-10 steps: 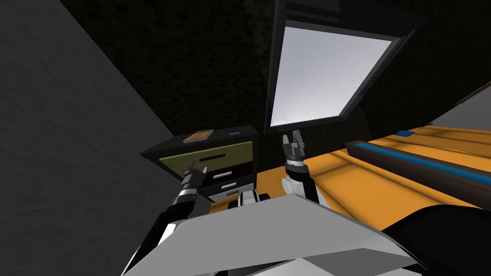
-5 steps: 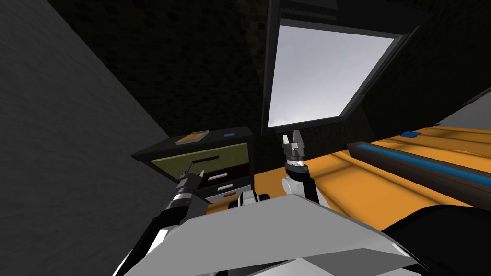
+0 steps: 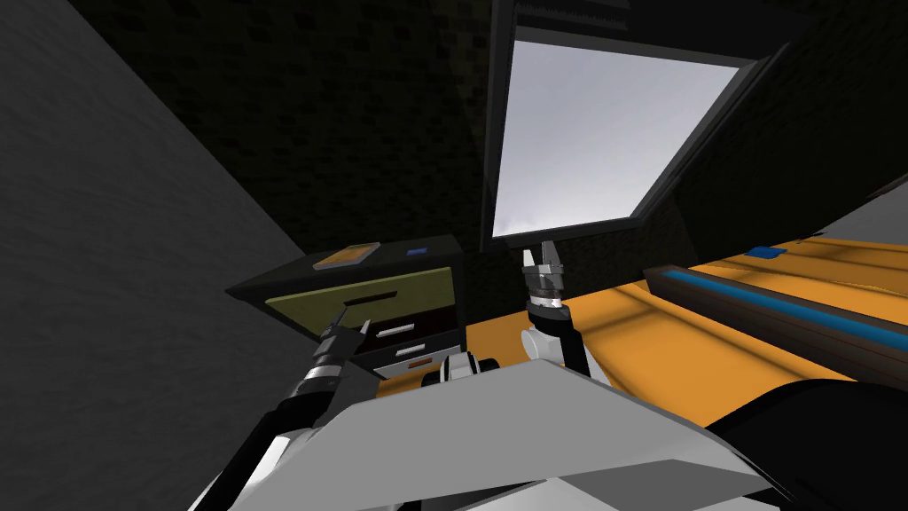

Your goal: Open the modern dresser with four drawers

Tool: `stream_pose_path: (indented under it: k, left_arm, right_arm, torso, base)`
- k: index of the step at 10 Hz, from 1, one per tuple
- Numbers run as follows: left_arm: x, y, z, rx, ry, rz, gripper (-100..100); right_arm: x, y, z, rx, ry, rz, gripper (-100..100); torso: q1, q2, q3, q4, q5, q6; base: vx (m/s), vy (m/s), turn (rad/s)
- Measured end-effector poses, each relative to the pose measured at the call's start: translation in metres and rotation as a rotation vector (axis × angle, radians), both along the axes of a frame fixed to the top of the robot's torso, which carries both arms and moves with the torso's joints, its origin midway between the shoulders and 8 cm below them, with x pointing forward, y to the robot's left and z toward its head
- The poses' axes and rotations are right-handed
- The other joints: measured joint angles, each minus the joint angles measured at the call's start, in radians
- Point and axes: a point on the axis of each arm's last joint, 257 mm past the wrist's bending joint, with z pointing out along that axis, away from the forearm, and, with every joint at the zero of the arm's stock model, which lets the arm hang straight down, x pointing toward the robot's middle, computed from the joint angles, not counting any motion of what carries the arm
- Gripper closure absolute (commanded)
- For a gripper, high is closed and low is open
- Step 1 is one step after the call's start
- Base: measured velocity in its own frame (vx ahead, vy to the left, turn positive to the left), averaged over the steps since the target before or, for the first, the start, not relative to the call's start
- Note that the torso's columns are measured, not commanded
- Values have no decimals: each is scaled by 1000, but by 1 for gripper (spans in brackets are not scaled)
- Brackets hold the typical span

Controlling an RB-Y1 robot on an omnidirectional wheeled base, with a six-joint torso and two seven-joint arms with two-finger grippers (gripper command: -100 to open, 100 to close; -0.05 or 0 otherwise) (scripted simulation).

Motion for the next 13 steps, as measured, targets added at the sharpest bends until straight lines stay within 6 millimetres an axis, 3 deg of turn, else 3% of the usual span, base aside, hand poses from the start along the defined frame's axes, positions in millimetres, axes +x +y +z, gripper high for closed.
stream_pose_path:
  k: [4, 8, 13]
  left_arm:
    - [-2, 25, -1, 5, 6, -10, -100]
    - [-5, 71, 5, -8, -4, 0, -100]
    - [-3, 113, 21, 6, -18, 3, -100]
  right_arm:
    - [0, 0, 0, 0, 0, 0, 0]
    - [0, 0, 0, 0, 0, 0, 0]
    - [0, 0, 0, 0, 0, 0, 0]
  torso:
    - [2, 0, 0, 0, 1, 0]
    - [0, -1, -1, 0, 0, 0]
    - [1, 1, 0, 0, 1, 0]
  base:
    - [16, -79, 18]
    - [24, -97, 20]
    - [18, -76, 20]
